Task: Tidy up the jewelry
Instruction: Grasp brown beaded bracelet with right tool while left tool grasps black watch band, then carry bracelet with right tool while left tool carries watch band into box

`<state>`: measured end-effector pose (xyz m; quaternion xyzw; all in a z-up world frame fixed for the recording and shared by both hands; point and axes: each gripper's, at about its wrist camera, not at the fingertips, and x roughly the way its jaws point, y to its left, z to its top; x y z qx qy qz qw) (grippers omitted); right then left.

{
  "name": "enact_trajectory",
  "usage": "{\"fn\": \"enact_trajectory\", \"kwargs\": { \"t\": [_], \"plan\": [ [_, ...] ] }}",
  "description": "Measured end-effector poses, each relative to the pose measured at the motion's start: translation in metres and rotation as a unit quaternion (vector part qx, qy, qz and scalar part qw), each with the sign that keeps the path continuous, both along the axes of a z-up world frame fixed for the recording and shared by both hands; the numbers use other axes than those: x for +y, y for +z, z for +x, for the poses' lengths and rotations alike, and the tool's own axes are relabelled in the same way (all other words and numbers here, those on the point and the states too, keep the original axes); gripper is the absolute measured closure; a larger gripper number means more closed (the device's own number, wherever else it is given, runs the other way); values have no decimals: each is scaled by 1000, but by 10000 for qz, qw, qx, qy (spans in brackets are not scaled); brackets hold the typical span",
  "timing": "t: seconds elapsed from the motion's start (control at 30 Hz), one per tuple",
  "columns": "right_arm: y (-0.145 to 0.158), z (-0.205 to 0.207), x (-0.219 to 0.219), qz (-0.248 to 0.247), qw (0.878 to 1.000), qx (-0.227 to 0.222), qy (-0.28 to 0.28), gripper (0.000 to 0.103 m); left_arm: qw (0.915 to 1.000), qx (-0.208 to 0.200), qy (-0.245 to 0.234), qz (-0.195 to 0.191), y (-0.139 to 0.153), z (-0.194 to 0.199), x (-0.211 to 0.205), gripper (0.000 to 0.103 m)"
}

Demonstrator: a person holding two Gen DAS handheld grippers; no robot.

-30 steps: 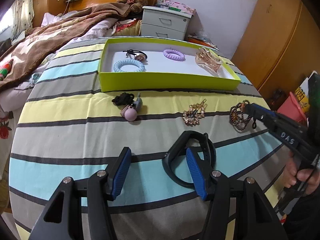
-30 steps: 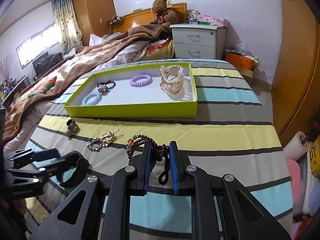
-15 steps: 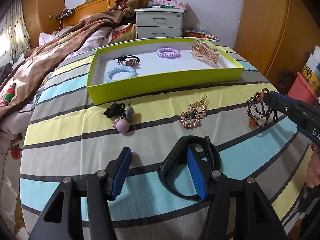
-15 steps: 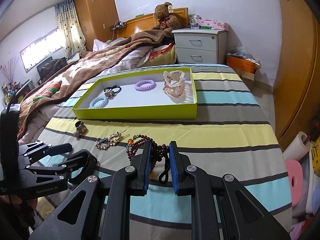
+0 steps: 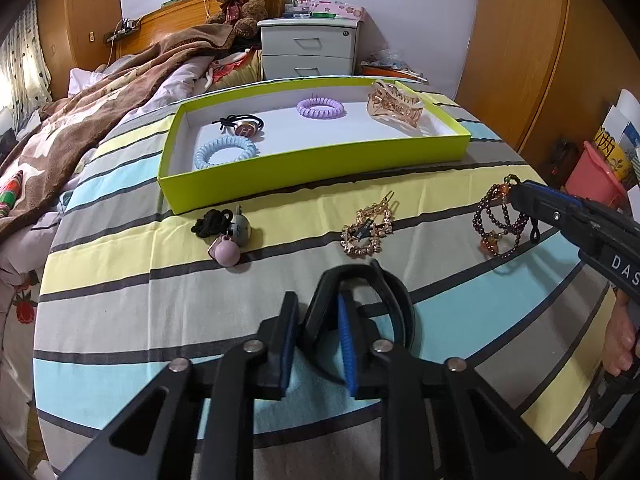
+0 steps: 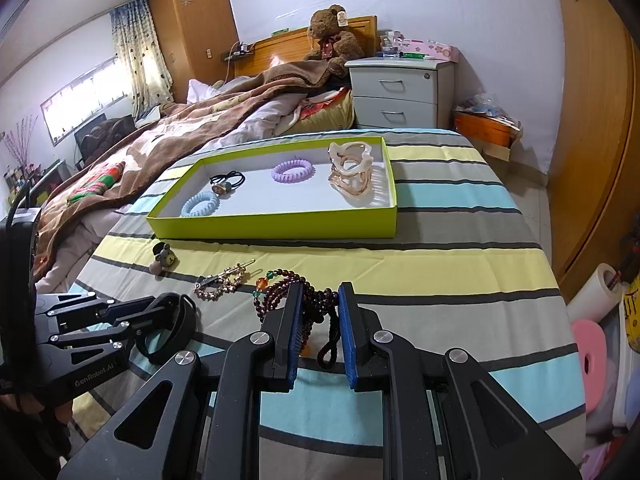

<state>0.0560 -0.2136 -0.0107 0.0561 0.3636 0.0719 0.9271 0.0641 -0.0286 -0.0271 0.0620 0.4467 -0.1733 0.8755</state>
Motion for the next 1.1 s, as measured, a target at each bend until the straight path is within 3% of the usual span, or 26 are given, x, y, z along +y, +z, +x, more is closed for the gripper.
{"fn": "enact_trajectory", "kwargs": {
  "t": [0.23, 1.1],
  "plan": [
    [1, 0, 0, 8, 10000, -11, 2, 85, 10000, -11, 20, -49, 3, -2, 1, 90],
    [32, 0, 1, 38, 9996, -270, -17, 85, 9985, -299, 241, -388, 41, 2, 17, 90]
  ]
}}
